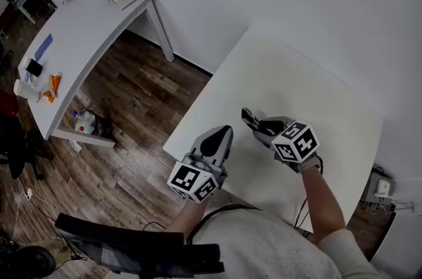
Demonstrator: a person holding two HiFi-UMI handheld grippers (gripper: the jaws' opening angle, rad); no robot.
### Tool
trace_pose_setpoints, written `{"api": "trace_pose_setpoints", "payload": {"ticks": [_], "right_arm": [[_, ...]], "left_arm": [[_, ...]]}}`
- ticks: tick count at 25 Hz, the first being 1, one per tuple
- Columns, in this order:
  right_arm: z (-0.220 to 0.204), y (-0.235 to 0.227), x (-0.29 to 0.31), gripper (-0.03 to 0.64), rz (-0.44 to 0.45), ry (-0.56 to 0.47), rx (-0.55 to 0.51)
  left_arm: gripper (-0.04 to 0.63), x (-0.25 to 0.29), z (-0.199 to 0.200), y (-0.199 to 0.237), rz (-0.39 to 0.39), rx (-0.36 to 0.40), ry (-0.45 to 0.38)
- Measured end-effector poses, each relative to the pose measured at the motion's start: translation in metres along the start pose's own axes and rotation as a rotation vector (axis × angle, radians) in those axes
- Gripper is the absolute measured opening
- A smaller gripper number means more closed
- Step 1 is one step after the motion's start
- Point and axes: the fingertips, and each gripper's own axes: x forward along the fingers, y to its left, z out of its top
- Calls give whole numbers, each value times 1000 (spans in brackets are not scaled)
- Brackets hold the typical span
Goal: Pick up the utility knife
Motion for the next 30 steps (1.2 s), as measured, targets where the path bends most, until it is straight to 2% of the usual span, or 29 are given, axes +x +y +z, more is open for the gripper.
{"api": "trace_pose_setpoints", "payload": {"ticks": [3, 6, 13, 19, 23, 30], "right_arm": [[18, 8, -18, 130, 31, -111, 95], [32, 16, -36, 132, 33, -197, 130], [45, 34, -64, 132, 20, -256, 148], [66, 39, -90, 132, 21, -400, 246], [71, 41, -95, 132, 33, -428, 249], [68, 45, -101, 132, -2, -453, 262]], "left_arm": [[8, 0, 8, -7, -8, 3, -2], [8, 0, 17, -16, -18, 10, -1], [6, 3, 35, -35, -45, 20, 15], [7, 2, 50, -46, -59, 45, 36], [7, 3, 56, -49, -63, 64, 44], [7, -2, 50, -57, -66, 49, 49]]}}
